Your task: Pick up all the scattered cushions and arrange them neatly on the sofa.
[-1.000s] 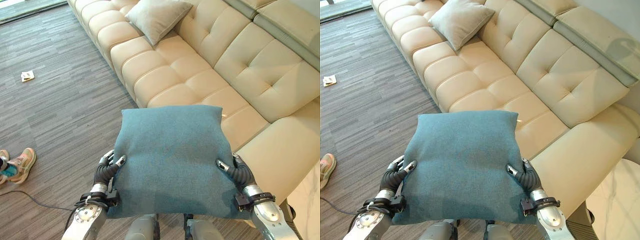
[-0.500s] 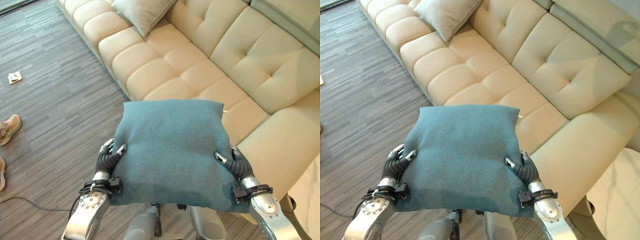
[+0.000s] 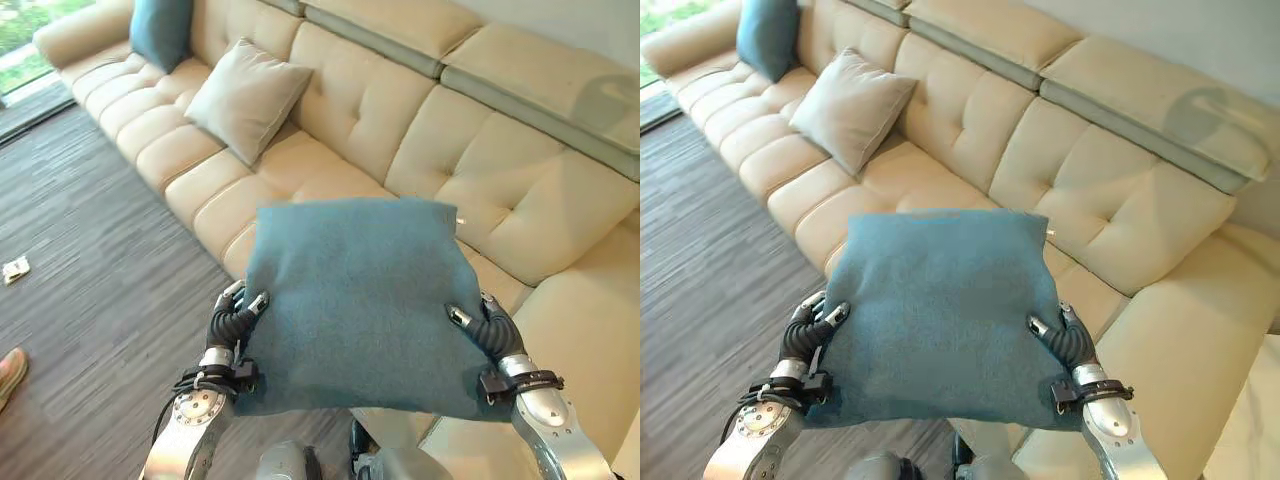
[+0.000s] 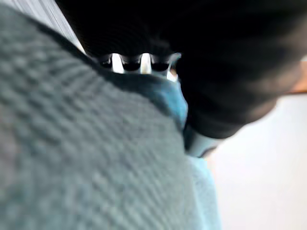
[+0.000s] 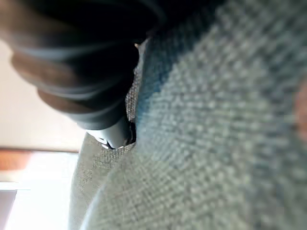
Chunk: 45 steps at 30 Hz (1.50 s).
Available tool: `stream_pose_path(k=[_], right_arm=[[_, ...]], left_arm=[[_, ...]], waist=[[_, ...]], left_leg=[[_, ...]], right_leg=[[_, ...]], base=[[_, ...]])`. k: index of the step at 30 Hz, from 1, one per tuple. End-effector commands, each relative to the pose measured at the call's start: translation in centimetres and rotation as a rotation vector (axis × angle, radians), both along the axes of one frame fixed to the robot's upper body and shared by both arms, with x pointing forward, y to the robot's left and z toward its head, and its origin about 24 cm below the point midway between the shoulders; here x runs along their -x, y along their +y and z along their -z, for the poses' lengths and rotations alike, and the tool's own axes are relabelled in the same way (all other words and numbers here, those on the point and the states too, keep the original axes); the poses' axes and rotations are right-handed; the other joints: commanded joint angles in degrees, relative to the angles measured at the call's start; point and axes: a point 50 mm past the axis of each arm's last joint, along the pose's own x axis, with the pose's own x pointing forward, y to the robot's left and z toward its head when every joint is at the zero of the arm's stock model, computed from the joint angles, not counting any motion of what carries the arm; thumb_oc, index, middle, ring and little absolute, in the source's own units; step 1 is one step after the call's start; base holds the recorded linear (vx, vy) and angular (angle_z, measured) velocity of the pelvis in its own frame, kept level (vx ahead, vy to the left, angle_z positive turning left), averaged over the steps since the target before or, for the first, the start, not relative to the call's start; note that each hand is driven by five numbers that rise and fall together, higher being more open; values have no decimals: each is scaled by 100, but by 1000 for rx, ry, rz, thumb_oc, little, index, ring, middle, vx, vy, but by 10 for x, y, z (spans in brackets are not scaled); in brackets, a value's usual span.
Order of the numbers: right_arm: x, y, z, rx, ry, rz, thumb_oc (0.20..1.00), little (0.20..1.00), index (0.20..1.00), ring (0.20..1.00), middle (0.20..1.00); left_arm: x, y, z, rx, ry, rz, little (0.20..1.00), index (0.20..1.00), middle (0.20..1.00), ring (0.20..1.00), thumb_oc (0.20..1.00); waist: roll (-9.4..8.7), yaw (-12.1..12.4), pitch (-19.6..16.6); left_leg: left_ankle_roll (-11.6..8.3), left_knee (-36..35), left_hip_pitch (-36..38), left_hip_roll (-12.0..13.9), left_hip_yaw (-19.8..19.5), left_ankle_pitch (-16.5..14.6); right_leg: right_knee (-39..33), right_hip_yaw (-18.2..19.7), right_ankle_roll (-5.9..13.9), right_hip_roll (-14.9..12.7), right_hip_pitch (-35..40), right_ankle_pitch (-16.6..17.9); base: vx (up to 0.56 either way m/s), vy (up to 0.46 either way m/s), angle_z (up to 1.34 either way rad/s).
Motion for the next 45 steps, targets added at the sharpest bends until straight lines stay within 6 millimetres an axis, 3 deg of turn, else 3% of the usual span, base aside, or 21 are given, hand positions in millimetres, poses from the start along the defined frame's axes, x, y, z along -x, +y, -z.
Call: stream_pose_path(k=[1,4,6,8,11,13,16,18,19,22,27,30,33,34,35,38,41,42,43,44,45], right_arm=[[-5,4,-22,6,-153,-23,200,200,200,200,200],[-7,11,-16,5,-131,-58,200,200,200,200,200],[-8,10,-13,18,-117,-51,200,200,200,200,200],[-9,10,-12,24,-111,-56,200,200,200,200,200],[-7,8,-7,51,-77,-55,200,200,200,200,200],[-6,8,-6,53,-70,-58,200,200,200,200,200],[-6,9,0,55,-46,-44,200,200,200,200,200],[-14,19,1,44,-54,-59,200,200,200,200,200],[-14,19,1,44,-55,-59,200,200,200,200,200],[-19,28,2,36,-61,-70,200,200,200,200,200],[-31,38,-4,19,-111,-57,200,200,200,200,200],[-53,56,-25,-27,-215,-48,200,200,200,200,200],[-78,81,-63,-52,-379,-49,200,200,200,200,200],[-94,94,-100,-46,-524,-29,200,200,200,200,200],[-95,94,-102,-46,-530,-28,200,200,200,200,200],[-114,109,-153,-14,-708,17,200,200,200,200,200],[-132,112,-195,51,-834,110,200,200,200,200,200],[-140,111,-216,92,-879,167,200,200,200,200,200],[-144,107,-228,112,-904,207,200,200,200,200,200],[-144,107,-229,111,-906,208,200,200,200,200,200],[-151,106,-252,187,-965,267,200,200,200,200,200]], left_arm=[[-7,0,-26,-16,-174,8,200,200,200,200,200],[-3,4,-19,-27,-148,-27,200,200,200,200,200],[-1,7,-14,-44,-129,-58,200,200,200,200,200],[0,9,-14,-40,-130,-68,200,200,200,200,200],[0,4,-6,-32,-97,-42,200,200,200,200,200],[1,6,-6,-42,-93,-41,200,200,200,200,200],[1,8,-4,-72,-79,-27,200,200,200,200,200],[0,13,-4,-98,-77,-49,200,200,200,200,200],[0,13,-4,-98,-78,-49,200,200,200,200,200],[-5,14,-3,-121,-79,-68,200,200,200,200,200],[-14,7,-6,-128,-108,-59,200,200,200,200,200],[-38,-5,-25,-152,-209,-62,200,200,200,200,200],[-72,-28,-57,-180,-367,-92,200,200,200,200,200],[-97,-41,-91,-240,-507,-140,200,200,200,200,200],[-98,-41,-93,-240,-514,-142,200,200,200,200,200],[-127,-56,-143,-318,-682,-227,200,200,200,200,200],[-148,-61,-182,-429,-781,-298,200,200,200,200,200],[-158,-58,-204,-506,-820,-347,200,200,200,200,200],[-161,-56,-218,-550,-847,-379,200,200,200,200,200],[-161,-57,-219,-550,-850,-379,200,200,200,200,200],[-171,-55,-249,-659,-883,-438,200,200,200,200,200]], waist=[[71,-225,-257],[172,-205,-283],[331,-248,-298],[365,-233,-308],[539,-271,-423],[558,-270,-446],[551,-245,-501],[517,-88,-485],[518,-69,-487],[452,21,-533],[417,29,-545],[391,70,-435],[379,80,-142],[401,86,156],[404,87,170],[430,90,463],[490,76,460],[514,63,450],[537,62,456],[537,59,432],[571,33,504]], left_leg=[[85,-1299,764,68,-932,917],[-18,-2290,754,209,-1764,1659],[-194,-2560,644,290,-1900,1911],[-197,-2529,792,324,-1910,1885],[-162,-2560,1074,273,-1469,1668],[-164,-2560,1098,267,-1361,1640],[-52,-2560,1207,179,-920,1449],[49,-2560,1308,185,-484,1287],[44,-2560,1295,195,-465,1297],[3,-2560,1361,213,-189,1204],[0,-2560,1486,182,-240,1129],[-24,-2560,1421,207,-245,1162],[-49,-2560,1131,222,-274,1272],[-71,-2560,773,227,-330,1444],[-71,-2560,740,229,-335,1457],[-96,-1966,-265,225,-390,1498],[-118,-1573,-1110,182,-429,1517],[-151,-1442,-1458,149,-465,1535],[-159,-1371,-1672,140,-489,1583],[-164,-1333,-1717,137,-498,1537],[-174,-1182,-2151,110,-559,1601]], right_leg=[[-131,-56,827,48,-218,-371],[27,687,754,154,-169,-405],[121,1072,807,96,28,-550],[145,1248,817,90,75,-591],[135,1466,1002,-87,99,-558],[141,1501,1013,-118,70,-552],[37,1594,1204,-283,-11,-477],[39,1397,1306,-361,-113,-434],[38,1420,1304,-351,-133,-414],[-11,463,1328,-437,-137,-331],[-255,224,1288,-530,123,-452],[-255,207,1257,-539,51,-497],[-255,217,1219,-534,-205,-443],[-167,218,1193,-527,-592,-368],[-134,216,1192,-524,-638,-376],[531,237,1160,-517,-1711,-360],[1059,244,1175,-493,-2562,-394],[1196,251,1208,-501,-2884,-413],[1269,249,1226,-508,-3090,-391],[1302,243,1230,-512,-3130,-433],[1527,264,1266,-531,-3598,-409]], base=[[174,92,-136],[146,120,-143],[196,246,-188],[178,214,-134],[214,342,-137],[98,198,-91],[106,238,-61],[90,200,-51],[51,93,-117],[77,46,-78],[105,29,16],[-5,-11,6],[-192,-28,21],[-258,-26,6],[-301,-21,-1],[-249,-15,7],[-99,4,-6],[-40,12,-1],[-1,7,4],[-45,19,5],[0,0,0]])
